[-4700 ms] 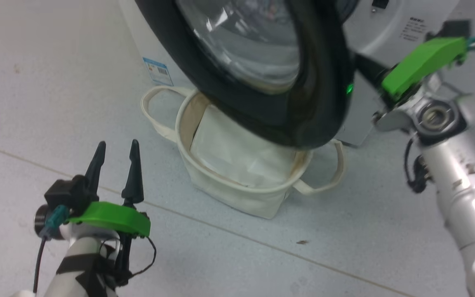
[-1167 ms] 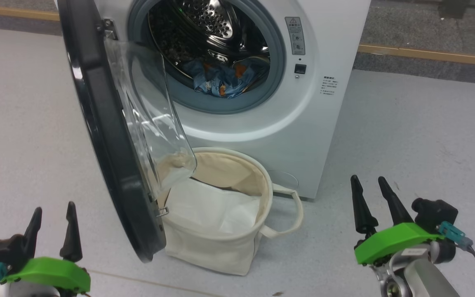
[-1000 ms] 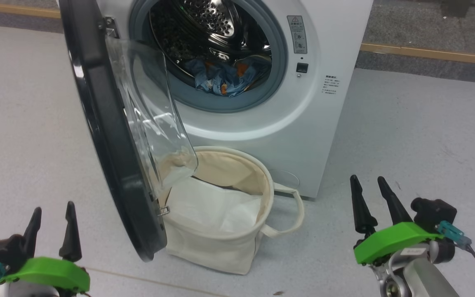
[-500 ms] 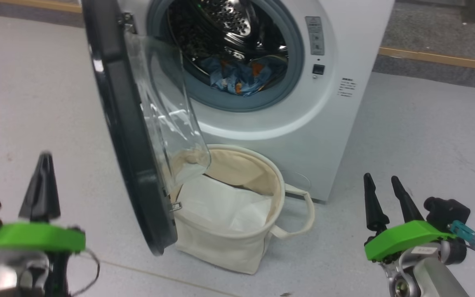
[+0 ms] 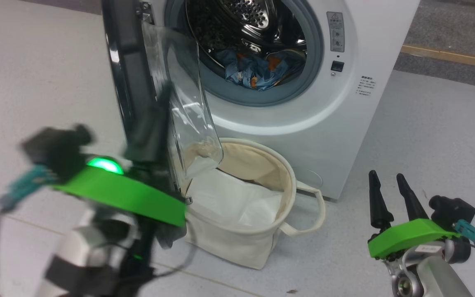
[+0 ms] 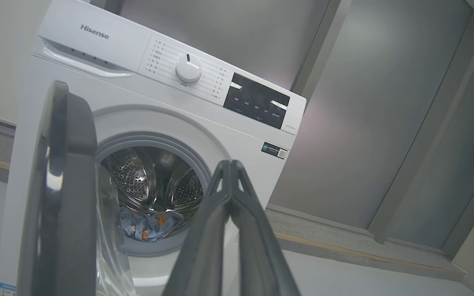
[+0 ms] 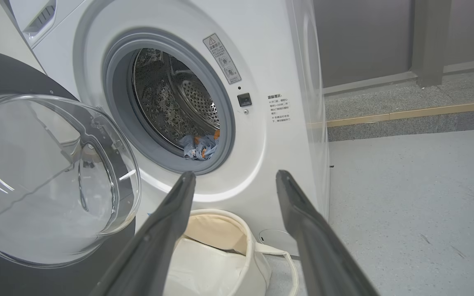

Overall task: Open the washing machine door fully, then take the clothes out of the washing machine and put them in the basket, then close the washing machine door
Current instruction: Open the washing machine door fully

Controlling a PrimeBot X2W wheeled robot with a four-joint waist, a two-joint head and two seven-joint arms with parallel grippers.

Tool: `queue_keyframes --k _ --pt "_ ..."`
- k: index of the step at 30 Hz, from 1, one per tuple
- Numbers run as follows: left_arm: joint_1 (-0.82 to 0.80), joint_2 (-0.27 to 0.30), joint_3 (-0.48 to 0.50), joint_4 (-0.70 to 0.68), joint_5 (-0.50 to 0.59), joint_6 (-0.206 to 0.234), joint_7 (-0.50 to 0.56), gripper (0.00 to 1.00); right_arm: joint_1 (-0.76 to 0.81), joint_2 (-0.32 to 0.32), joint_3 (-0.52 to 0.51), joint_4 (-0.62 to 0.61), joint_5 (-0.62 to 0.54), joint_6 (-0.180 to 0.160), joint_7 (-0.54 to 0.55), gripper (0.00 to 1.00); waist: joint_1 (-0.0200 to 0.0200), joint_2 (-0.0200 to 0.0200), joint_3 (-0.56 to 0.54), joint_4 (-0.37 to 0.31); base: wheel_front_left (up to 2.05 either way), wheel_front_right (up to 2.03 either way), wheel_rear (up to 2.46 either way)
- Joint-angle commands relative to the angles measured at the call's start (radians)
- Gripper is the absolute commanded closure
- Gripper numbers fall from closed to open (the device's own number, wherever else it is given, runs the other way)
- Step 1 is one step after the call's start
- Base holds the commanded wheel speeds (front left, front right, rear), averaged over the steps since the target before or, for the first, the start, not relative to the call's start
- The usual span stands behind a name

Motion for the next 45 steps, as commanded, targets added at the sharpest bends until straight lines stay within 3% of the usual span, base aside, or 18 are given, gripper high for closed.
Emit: queue_keyframes --k 1,6,14,23,34,39,45 --pt "-0.05 -0.009 -0.007 -0.007 0.018 0.012 0.015 1.0 -0.034 -0.001 0.014 -0.038 -0.014 0.001 -0.012 0.0 0.0 -0.0001 0.004 0.002 0.0 0.0 0.0" --pt "-0.023 -0.055 -0.097 0.08 0.037 0.03 -0.005 1.0 -0.045 0.0 0.019 -0.039 -0.017 0.001 -0.012 0.0 0.0 -0.0001 0.012 -0.004 0.0 0.0 0.0" --pt "0.041 -0.086 -0.195 0.321 0.06 0.043 -0.155 1.0 -0.058 0.0 0.031 -0.041 -0.018 0.001 -0.012 0.0 0.0 -0.0001 0.025 -0.011 0.0 0.0 0.0" --pt "0.033 -0.067 -0.127 0.488 0.096 0.091 -0.307 1.0 -0.047 0.009 0.043 -0.056 -0.015 0.001 -0.012 0.0 0.0 -0.0001 0.022 0.027 0.0 0.0 0.0" --pt "0.029 -0.007 -0.023 0.511 0.068 0.113 -0.369 1.0 -0.033 0.025 0.071 -0.085 0.01 0.001 -0.012 0.0 0.0 -0.0001 0.03 0.144 0.0 0.0 0.0" --pt "0.011 0.044 0.029 0.518 0.05 0.103 -0.376 1.0 -0.045 0.028 0.087 -0.097 0.011 0.001 -0.012 0.0 0.0 -0.0001 0.051 0.201 0.0 0.0 0.0" --pt "-0.075 0.097 0.042 0.593 0.056 0.047 -0.399 1.0 -0.08 0.011 0.1 -0.106 0.002 0.001 -0.012 0.0 0.0 -0.0001 0.109 0.281 0.0 0.0 0.0"
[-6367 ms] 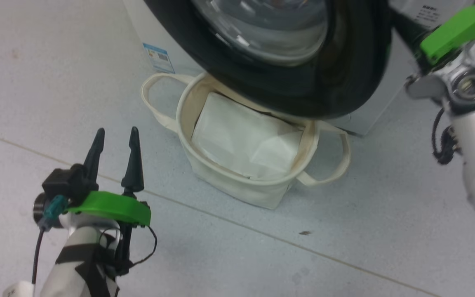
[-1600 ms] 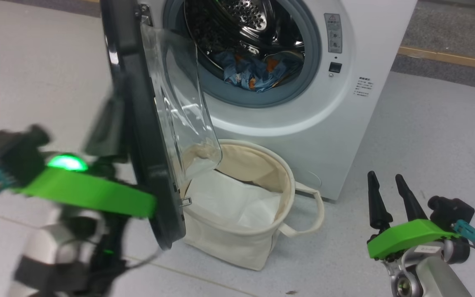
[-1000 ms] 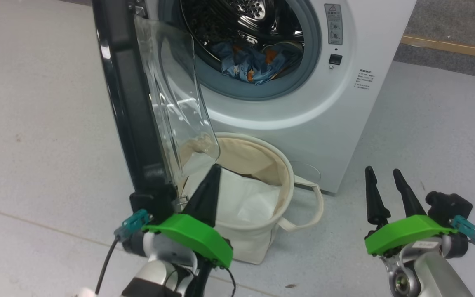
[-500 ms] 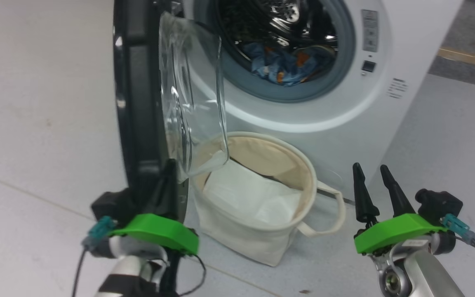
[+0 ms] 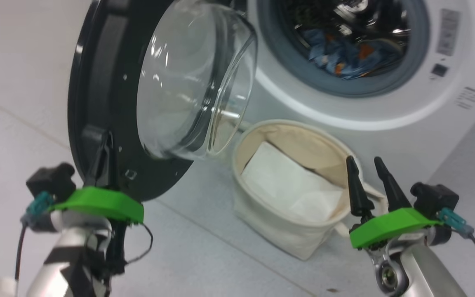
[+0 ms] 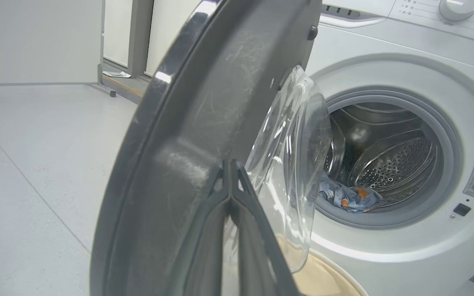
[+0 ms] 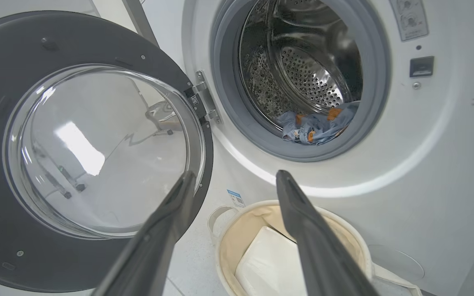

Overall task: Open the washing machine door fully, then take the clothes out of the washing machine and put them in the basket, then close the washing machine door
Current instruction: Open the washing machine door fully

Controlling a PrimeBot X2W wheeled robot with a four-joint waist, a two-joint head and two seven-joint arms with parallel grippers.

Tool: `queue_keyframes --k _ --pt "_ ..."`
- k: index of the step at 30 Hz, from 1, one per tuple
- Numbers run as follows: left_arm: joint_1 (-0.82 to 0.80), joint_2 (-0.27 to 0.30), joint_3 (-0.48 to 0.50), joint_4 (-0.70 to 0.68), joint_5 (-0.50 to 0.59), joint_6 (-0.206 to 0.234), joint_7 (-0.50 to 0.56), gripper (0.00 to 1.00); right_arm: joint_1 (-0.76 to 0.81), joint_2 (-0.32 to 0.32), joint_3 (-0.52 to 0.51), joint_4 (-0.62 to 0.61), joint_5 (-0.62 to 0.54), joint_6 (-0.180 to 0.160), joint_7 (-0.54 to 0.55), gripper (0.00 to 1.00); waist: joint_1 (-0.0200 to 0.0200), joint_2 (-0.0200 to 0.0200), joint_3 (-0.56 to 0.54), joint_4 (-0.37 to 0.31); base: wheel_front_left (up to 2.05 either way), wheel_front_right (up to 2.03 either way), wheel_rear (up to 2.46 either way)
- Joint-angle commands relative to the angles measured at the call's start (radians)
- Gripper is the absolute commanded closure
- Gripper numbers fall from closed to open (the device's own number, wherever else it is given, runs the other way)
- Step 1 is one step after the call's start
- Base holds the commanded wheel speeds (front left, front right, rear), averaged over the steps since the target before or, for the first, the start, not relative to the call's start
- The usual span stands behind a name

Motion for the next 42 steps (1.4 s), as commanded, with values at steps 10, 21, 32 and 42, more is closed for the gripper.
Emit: queue_keyframes --k 10,21,32,42 --pt "-0.237 0.004 0.082 0.19 -0.037 -0.069 -0.061 1.0 -0.117 -0.046 0.038 -0.035 -0.032 0.001 -0.012 0.0 0.0 0.0 0.133 0.124 0.0 0.0 0.0" --pt "-0.416 -0.017 0.165 0.434 -0.06 -0.087 -0.087 1.0 -0.173 -0.087 0.042 -0.044 -0.06 0.001 -0.008 0.0 0.0 0.0 0.248 0.186 0.0 0.0 0.0" --pt "-0.462 -0.032 0.243 0.561 -0.027 -0.167 -0.088 1.0 -0.199 -0.094 0.061 -0.018 -0.058 0.001 -0.007 0.0 0.0 0.0 0.251 0.189 0.0 0.0 0.0" --pt "-0.422 -0.055 0.232 0.63 0.066 -0.191 -0.088 0.0 -0.113 -0.054 0.031 -0.007 -0.042 0.001 -0.012 0.0 0.0 0.0 0.109 0.141 0.0 0.0 0.0"
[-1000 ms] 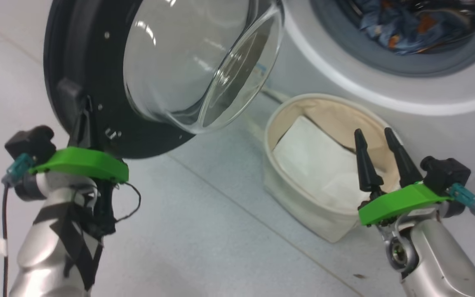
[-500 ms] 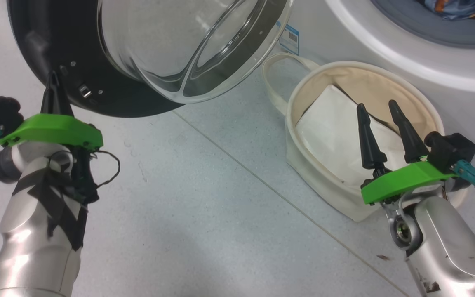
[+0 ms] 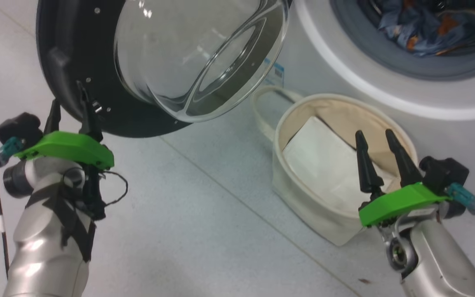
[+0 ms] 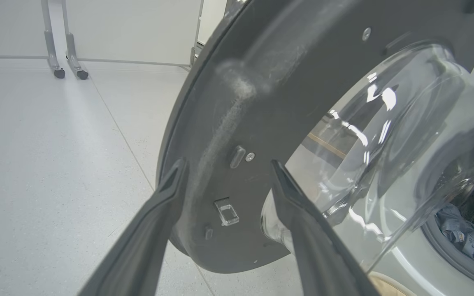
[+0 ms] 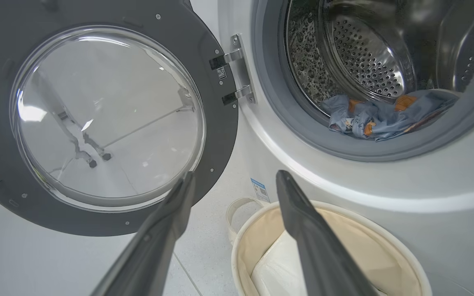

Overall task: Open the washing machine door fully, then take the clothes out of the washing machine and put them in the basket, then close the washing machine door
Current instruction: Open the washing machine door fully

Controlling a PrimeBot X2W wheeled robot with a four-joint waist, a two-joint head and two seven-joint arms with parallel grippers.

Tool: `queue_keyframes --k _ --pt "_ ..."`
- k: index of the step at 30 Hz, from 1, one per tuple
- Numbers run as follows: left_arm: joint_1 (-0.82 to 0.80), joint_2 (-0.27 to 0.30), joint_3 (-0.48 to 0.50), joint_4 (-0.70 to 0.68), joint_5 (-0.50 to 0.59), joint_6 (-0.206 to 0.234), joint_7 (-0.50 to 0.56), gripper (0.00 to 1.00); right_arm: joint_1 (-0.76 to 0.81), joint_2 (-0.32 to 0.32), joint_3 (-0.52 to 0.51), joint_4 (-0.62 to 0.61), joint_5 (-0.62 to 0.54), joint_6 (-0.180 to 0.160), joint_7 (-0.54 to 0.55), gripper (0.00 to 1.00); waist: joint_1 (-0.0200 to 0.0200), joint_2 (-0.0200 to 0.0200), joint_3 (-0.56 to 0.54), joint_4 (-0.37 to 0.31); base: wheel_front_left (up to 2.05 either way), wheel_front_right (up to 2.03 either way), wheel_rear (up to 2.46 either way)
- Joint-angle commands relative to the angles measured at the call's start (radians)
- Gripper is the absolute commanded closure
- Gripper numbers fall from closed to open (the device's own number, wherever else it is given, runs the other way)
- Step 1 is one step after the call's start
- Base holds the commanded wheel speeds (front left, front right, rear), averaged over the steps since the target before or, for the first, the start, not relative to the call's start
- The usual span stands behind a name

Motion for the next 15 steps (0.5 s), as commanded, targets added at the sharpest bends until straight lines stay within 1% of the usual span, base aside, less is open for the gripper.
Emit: queue_keyframes --k 1,5,6,7,9,12,13,15 --pt "0.001 0.047 0.017 -0.021 0.017 0.007 -0.012 0.0 0.004 0.018 0.011 -0.038 0.002 0.001 -0.012 0.0 -0.0001 0.0 -0.049 -0.038 0.0 0.0 0.0" --pt "0.052 0.069 0.009 -0.051 0.058 0.028 -0.012 0.0 0.035 0.042 0.001 -0.054 0.005 0.001 -0.012 0.0 -0.0001 0.0 -0.107 -0.096 0.0 0.0 0.0" --pt "0.052 0.069 0.009 -0.051 0.058 0.028 -0.012 0.0 0.035 0.042 0.001 -0.054 0.005 0.001 -0.012 0.0 -0.0001 0.0 -0.107 -0.096 0.0 0.0 0.0" --pt "0.07 0.073 0.0 -0.058 0.07 0.03 -0.012 0.0 0.045 0.047 -0.001 -0.056 0.006 0.001 -0.012 0.0 -0.0001 0.0 -0.123 -0.112 0.0 0.0 0.0" --pt "0.102 0.081 -0.013 -0.081 0.08 0.018 -0.012 0.0 0.065 0.057 -0.004 -0.061 0.007 0.001 -0.012 0.0 -0.0001 0.0 -0.152 -0.145 0.0 0.0 0.0" --pt "0.158 0.108 -0.027 -0.142 0.104 0.013 -0.012 0.0 0.087 0.069 -0.002 -0.066 0.003 0.001 -0.012 0.0 -0.0001 0.0 -0.183 -0.203 0.0 0.0 0.0" --pt "0.181 0.113 -0.03 -0.168 0.106 0.005 -0.012 0.0 0.094 0.073 -0.003 -0.067 0.003 0.001 -0.012 0.0 -0.0001 0.0 -0.193 -0.224 0.0 0.0 0.0" --pt "0.232 0.12 -0.037 -0.219 0.097 -0.027 -0.011 0.0 0.105 0.081 -0.001 -0.07 0.004 0.001 -0.012 0.0 -0.0001 0.0 -0.208 -0.268 0.0 0.0 0.0"
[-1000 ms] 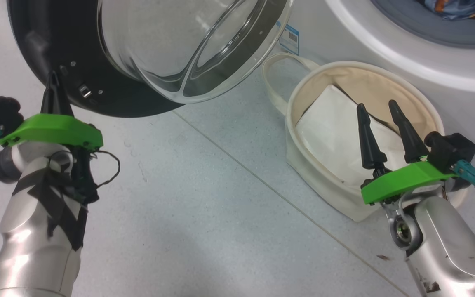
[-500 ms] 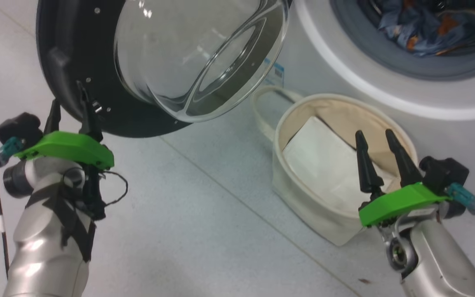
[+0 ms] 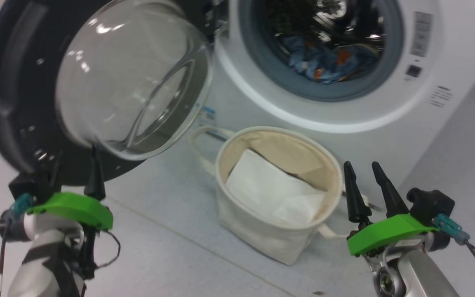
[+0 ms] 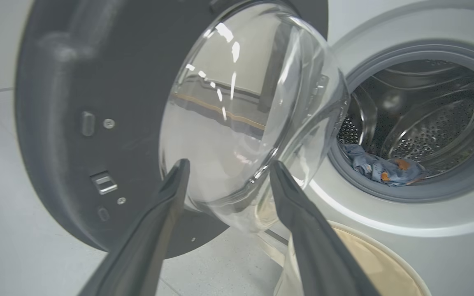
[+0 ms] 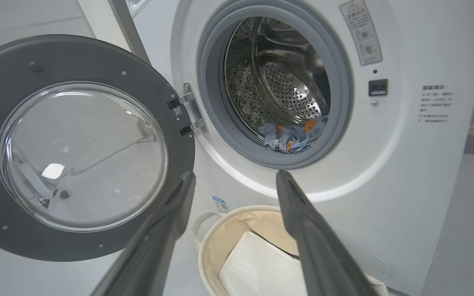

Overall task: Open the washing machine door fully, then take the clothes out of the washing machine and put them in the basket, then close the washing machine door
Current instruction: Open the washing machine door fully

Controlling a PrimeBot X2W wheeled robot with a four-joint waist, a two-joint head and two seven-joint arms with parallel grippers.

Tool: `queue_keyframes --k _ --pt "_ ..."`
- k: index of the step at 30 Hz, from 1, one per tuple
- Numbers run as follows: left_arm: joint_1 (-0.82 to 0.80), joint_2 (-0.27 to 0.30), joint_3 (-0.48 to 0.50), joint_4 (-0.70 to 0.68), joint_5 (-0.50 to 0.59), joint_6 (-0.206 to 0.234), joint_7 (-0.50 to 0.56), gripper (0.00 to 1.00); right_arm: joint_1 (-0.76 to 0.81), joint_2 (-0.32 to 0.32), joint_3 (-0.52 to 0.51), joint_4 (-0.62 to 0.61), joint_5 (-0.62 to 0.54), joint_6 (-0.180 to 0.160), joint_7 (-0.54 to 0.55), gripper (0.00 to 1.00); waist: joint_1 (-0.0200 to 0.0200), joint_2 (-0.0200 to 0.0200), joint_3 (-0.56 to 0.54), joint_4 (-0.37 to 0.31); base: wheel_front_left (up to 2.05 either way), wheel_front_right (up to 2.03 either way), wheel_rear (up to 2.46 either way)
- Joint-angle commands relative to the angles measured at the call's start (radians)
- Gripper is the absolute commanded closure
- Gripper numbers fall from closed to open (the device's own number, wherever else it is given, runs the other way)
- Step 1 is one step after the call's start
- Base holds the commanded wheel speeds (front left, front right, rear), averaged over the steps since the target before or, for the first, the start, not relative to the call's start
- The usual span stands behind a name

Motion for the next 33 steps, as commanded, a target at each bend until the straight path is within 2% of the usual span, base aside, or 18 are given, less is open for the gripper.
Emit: queue_keyframes --k 1,11,19,27,33 --pt "0.004 0.044 0.017 -0.065 -0.002 -0.018 -0.011 0.0 -0.011 0.012 0.017 -0.038 0.003 0.001 -0.012 0.0 0.0 -0.0001 -0.052 -0.095 0.0 0.0 0.0" --pt "0.19 0.1 -0.014 -0.335 -0.006 -0.052 0.034 0.0 0.003 0.026 0.016 -0.053 -0.014 0.001 -0.012 0.0 0.0 -0.0001 -0.044 -0.282 0.0 0.0 0.0" --pt "0.263 0.137 -0.001 -0.444 -0.026 -0.055 0.042 0.0 -0.019 0.034 0.022 -0.055 -0.02 0.001 -0.012 0.0 0.0 -0.0001 -0.026 -0.402 0.0 0.0 0.0" --pt "0.276 0.141 -0.009 -0.476 -0.063 -0.06 0.108 0.0 -0.008 0.022 0.005 -0.04 -0.031 0.001 -0.012 0.0 0.0 -0.0001 -0.034 -0.438 0.0 0.0 0.0" --pt "0.28 0.137 -0.003 -0.489 -0.079 -0.045 0.123 0.0 0.0 0.022 -0.006 -0.038 -0.027 0.001 -0.012 0.0 0.0 -0.0001 -0.045 -0.443 0.0 0.0 0.0"
